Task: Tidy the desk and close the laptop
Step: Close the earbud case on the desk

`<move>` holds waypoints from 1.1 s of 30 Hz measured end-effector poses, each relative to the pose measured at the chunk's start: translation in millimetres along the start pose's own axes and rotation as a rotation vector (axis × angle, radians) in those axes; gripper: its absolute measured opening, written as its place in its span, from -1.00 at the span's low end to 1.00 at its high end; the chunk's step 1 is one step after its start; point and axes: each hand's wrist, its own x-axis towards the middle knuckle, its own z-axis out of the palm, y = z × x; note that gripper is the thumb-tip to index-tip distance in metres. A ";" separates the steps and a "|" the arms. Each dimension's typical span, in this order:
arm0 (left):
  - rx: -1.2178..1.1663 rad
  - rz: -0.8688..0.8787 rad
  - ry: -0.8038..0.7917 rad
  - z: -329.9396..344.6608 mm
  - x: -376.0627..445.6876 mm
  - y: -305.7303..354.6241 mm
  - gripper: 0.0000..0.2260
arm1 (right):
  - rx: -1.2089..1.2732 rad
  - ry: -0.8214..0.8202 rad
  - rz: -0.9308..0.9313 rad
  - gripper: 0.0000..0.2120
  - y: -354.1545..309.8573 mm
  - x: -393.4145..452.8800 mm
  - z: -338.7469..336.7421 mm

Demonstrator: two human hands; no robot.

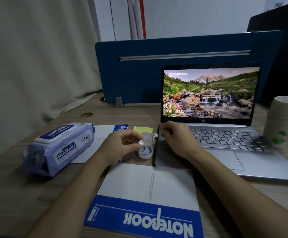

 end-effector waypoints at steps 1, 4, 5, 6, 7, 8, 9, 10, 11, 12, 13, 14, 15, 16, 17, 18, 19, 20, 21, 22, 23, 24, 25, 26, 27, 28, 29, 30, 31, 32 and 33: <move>0.002 -0.003 -0.004 0.7 0.4 -0.3 -0.79 | -0.003 0.002 -0.004 -0.81 -0.2 -0.5 0.4; 0.007 0.001 -0.017 2.4 0.6 -1.0 -0.80 | -0.019 -0.001 -0.016 -0.81 0.2 -1.3 2.1; 0.008 0.003 -0.020 2.0 0.6 -1.0 -0.80 | -0.029 -0.007 -0.020 -0.81 0.5 -1.1 2.9; 0.007 0.002 -0.020 1.0 0.6 -0.9 -0.80 | -0.047 -0.017 -0.023 -0.81 0.7 -0.7 3.8; 0.003 -0.001 -0.014 -0.7 0.7 -0.7 -0.80 | -0.069 -0.030 -0.026 -0.81 0.9 0.3 4.9; -0.003 -0.004 -0.002 -2.4 0.5 -0.3 -0.80 | -0.095 -0.046 -0.030 -0.80 1.2 1.9 6.2; -0.008 -0.003 0.019 -3.8 0.6 0.2 -0.81 | -0.124 -0.061 -0.035 -0.79 1.3 4.0 7.3; -0.003 0.003 0.049 -4.9 0.7 0.5 -0.82 | -0.152 -0.074 -0.043 -0.79 1.1 6.5 8.8; 0.013 0.011 0.085 -5.6 1.1 0.3 -0.84 | -0.178 -0.083 -0.053 -0.78 0.7 9.4 10.7; 0.035 0.017 0.114 -6.2 1.4 -0.3 -0.85 | -0.199 -0.090 -0.060 -0.78 -0.2 12.5 13.2; 0.049 0.020 0.126 -5.0 1.9 -0.7 -0.86 | -0.225 -0.099 -0.063 -0.77 -0.4 14.2 15.0; 0.056 0.021 0.122 -4.5 2.5 -1.4 -0.87 | -0.256 -0.109 -0.066 -0.76 -0.8 16.2 18.4; 0.056 0.022 0.104 -3.6 3.4 -2.0 -0.88 | -0.296 -0.121 -0.067 -0.76 -0.4 17.1 21.7; 0.054 0.018 0.082 -2.9 4.6 -2.6 -0.88 | -0.337 -0.134 -0.067 -0.75 0.0 17.6 24.7; 0.053 0.013 0.063 -2.7 5.9 -3.1 -0.87 | -0.368 -0.144 -0.065 -0.75 0.7 18.5 27.5; 0.056 0.007 0.044 -2.3 7.4 -3.1 -0.86 | -0.386 -0.152 -0.058 -0.75 1.1 19.6 29.3; 0.059 0.002 0.026 -1.8 9.0 -3.2 -0.86 | -0.392 -0.160 -0.046 -0.75 1.5 21.3 30.2; 0.061 -0.001 0.007 -0.9 10.4 -3.6 -0.85 | -0.394 -0.170 -0.033 -0.75 1.6 23.2 30.8; 0.059 -0.003 -0.008 0.0 11.3 -4.6 -0.84 | -0.393 -0.182 -0.022 -0.76 1.6 25.3 31.1; 0.056 -0.004 -0.019 1.0 11.9 -5.6 -0.83 | -0.394 -0.194 -0.016 -0.76 1.7 26.9 31.5; 0.058 -0.005 -0.026 1.7 11.9 -6.5 -0.82 | -0.393 -0.202 -0.012 -0.76 1.8 28.0 32.0; 0.064 -0.007 -0.028 2.2 11.8 -7.3 -0.82 | -0.396 -0.205 -0.012 -0.76 2.0 28.6 32.7; 0.071 -0.004 -0.023 2.3 12.0 -7.8 -0.82 | -0.403 -0.202 -0.015 -0.76 2.2 28.7 33.1; 0.079 0.002 -0.009 2.2 12.4 -8.3 -0.82 | -0.413 -0.198 -0.020 -0.76 2.3 28.4 33.3; 0.086 0.009 0.013 1.4 13.0 -8.7 -0.82 | -0.423 -0.195 -0.027 -0.76 2.3 28.3 33.5; 0.091 0.015 0.037 0.3 13.5 -9.2 -0.81 | -0.431 -0.193 -0.036 -0.76 2.1 28.1 33.5; 0.092 0.016 0.061 -1.2 13.5 -9.5 -0.81 | -0.435 -0.194 -0.045 -0.76 1.6 28.1 33.5; 0.092 0.013 0.080 -2.9 13.1 -9.8 -0.80 | -0.437 -0.198 -0.050 -0.76 1.0 27.5 33.4; 0.091 0.010 0.096 -4.5 12.4 -10.1 -0.81 | -0.438 -0.203 -0.052 -0.76 0.5 27.0 33.2; 0.093 0.005 0.110 -6.1 11.7 -10.4 -0.81 | -0.436 -0.209 -0.051 -0.76 0.1 26.3 32.8; 0.099 -0.001 0.124 -7.3 10.8 -10.7 -0.81 | -0.433 -0.215 -0.047 -0.77 -0.4 25.5 32.4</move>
